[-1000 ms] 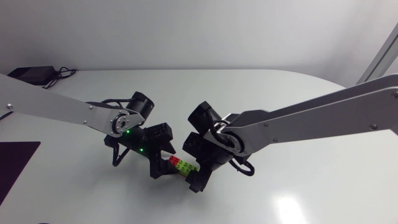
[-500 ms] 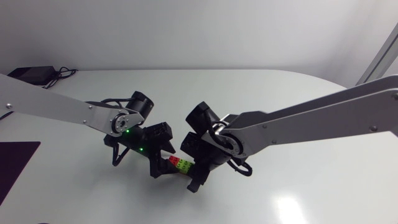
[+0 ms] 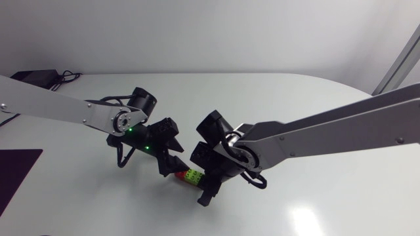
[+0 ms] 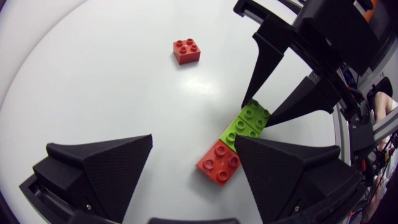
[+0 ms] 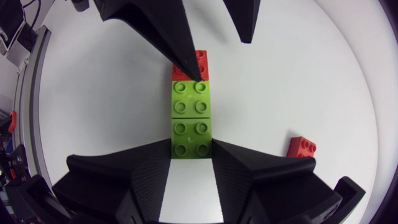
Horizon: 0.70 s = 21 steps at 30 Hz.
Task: Separate the duplo bricks
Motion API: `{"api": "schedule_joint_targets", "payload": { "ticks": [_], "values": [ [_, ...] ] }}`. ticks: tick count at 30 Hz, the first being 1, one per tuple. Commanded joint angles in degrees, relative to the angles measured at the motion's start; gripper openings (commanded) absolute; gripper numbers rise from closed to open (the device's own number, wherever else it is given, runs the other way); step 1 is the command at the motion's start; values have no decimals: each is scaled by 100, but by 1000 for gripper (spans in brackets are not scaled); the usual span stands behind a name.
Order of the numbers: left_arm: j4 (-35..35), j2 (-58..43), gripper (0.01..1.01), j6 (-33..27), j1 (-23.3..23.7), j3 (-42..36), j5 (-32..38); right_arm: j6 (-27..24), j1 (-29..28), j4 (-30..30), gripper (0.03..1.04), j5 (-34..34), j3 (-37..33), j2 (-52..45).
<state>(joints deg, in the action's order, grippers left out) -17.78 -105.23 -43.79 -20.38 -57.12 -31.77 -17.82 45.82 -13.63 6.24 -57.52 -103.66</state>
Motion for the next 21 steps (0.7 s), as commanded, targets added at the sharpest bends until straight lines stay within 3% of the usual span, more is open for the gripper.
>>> {"api": "schedule_joint_targets", "payload": {
  "ticks": [1, 8, 21],
  "values": [
    [64, -94, 918, 90, -98, -18, -66, -63, 41, 0, 416, 88, 162, 109],
    [143, -121, 918, 37, -168, 87, 13, 77, -197, -52, 416, 598, 48, 153],
    [143, 3, 918, 46, -98, 105, 22, 95, -258, 71, 416, 457, 100, 170]
  ]
}}
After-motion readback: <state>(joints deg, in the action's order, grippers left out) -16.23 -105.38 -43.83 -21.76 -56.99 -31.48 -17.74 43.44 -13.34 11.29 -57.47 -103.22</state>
